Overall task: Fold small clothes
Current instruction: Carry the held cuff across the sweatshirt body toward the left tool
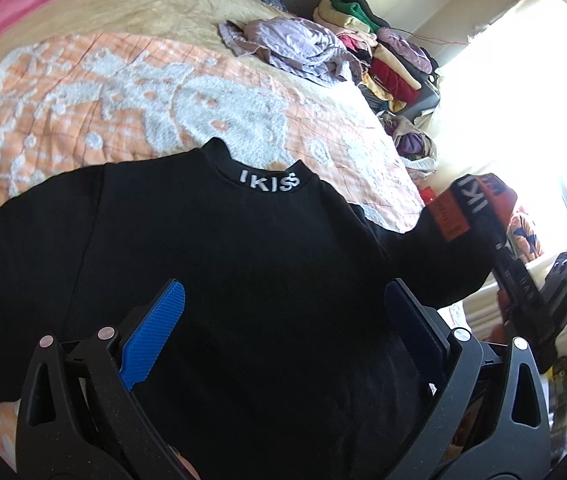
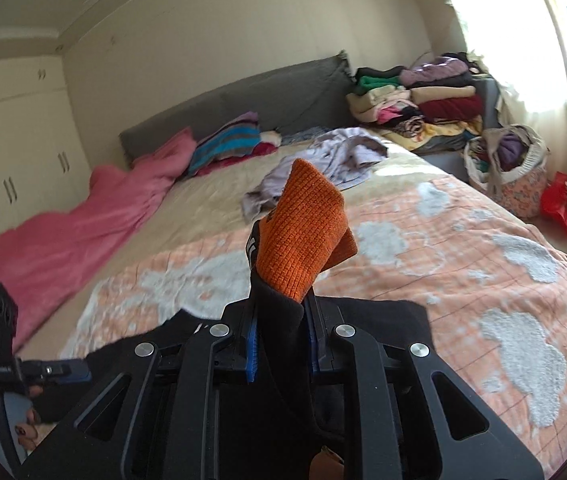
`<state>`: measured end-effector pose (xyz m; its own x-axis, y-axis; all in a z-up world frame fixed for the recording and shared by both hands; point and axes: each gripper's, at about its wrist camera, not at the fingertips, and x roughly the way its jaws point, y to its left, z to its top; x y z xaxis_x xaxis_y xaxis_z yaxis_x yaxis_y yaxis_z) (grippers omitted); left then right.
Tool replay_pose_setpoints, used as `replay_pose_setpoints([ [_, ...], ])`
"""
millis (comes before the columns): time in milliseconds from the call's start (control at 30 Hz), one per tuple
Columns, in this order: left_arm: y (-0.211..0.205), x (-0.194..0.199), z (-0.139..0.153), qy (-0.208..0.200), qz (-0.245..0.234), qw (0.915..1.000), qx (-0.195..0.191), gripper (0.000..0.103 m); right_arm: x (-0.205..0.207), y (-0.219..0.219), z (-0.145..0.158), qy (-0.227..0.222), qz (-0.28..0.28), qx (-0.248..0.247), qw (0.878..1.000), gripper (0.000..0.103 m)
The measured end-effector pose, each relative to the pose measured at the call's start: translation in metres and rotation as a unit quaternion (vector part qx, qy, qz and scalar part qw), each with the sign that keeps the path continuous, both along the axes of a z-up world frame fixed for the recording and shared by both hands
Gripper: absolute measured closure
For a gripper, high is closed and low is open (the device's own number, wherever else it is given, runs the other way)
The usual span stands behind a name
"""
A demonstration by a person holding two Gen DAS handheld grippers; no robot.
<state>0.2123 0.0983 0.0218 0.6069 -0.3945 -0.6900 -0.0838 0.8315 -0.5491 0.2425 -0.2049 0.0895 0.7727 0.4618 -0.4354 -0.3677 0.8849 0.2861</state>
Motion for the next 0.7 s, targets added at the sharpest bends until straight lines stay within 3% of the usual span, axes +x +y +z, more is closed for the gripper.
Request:
replay_pose_setpoints([
  [267, 0.020, -0.005, -0.011, 0.007, 0.019, 0.9997, -0.012, 0.009, -0.009, 0.069, -0.031, 0.012, 0.058, -0.059, 0.996, 0.086],
  [700, 0.029, 0.003, -0.034, 0.027, 0.025, 0.9980, -0.051, 0.010, -0.012, 0.110, -0.068, 0.038, 0.098, -0.101, 0.989, 0.084],
])
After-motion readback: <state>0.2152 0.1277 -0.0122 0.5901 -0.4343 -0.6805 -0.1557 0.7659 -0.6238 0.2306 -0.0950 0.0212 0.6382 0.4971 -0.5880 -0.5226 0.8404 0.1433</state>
